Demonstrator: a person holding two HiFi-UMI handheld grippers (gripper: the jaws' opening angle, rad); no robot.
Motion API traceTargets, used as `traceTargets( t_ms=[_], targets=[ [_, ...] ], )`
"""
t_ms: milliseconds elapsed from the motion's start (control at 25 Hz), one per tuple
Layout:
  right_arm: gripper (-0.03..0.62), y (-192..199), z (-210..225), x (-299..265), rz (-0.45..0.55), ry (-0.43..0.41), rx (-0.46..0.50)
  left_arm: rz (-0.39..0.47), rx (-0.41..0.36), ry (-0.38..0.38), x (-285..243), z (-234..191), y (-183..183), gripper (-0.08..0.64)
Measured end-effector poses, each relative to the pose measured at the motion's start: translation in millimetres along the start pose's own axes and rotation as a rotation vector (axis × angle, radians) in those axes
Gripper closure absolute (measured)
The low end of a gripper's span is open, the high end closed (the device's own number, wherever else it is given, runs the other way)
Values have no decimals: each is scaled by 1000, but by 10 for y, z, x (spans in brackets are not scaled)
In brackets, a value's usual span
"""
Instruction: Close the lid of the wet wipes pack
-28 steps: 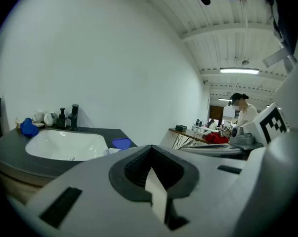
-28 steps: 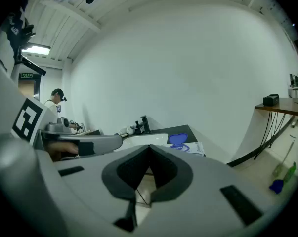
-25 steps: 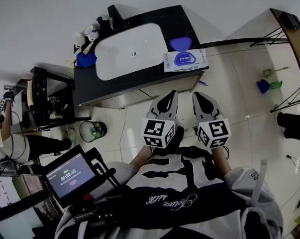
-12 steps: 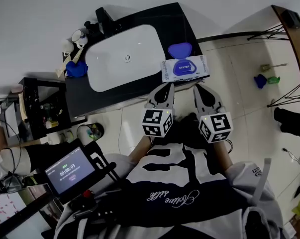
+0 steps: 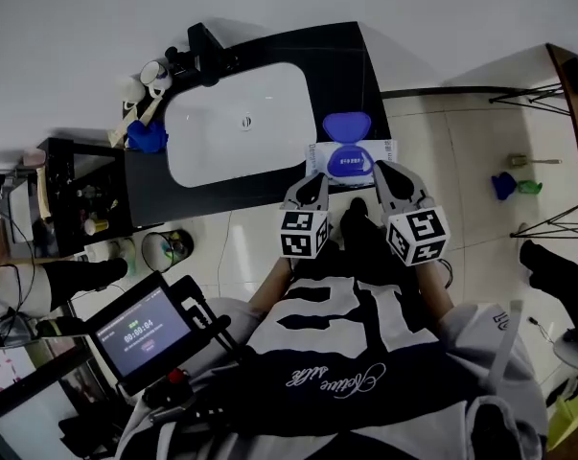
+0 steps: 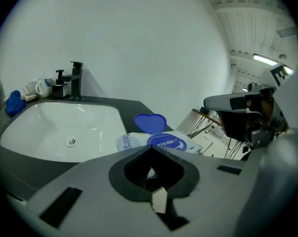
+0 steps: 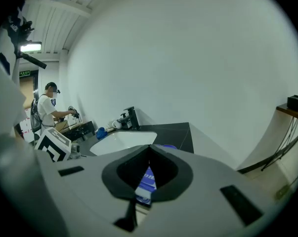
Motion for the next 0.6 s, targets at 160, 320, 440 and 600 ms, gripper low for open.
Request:
traceTargets(
  t_ms=[160, 320, 440, 600],
  targets=[
    [600, -9, 244, -254, -51, -53, 38, -54, 48, -68, -167, -94, 97, 561],
    [600, -16, 467, -364, -113, -87, 79, -93, 89, -107, -203, -48, 141, 561],
    [600, -2, 604, -479, -160, -111, 118, -105, 113, -120, -191, -11, 139, 561],
    [600, 56, 759, -744, -214, -140, 162, -116, 151, -123, -219, -62, 151, 561]
  ],
)
Point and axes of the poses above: the fingertips, and each gripper's own axes: x backward along the fingers, z to its right, y out of its underside, the point moved 5 cm from there along x, backward along the fingers, and after that the axes turned 5 degrees about y, right-handed, at the moved point
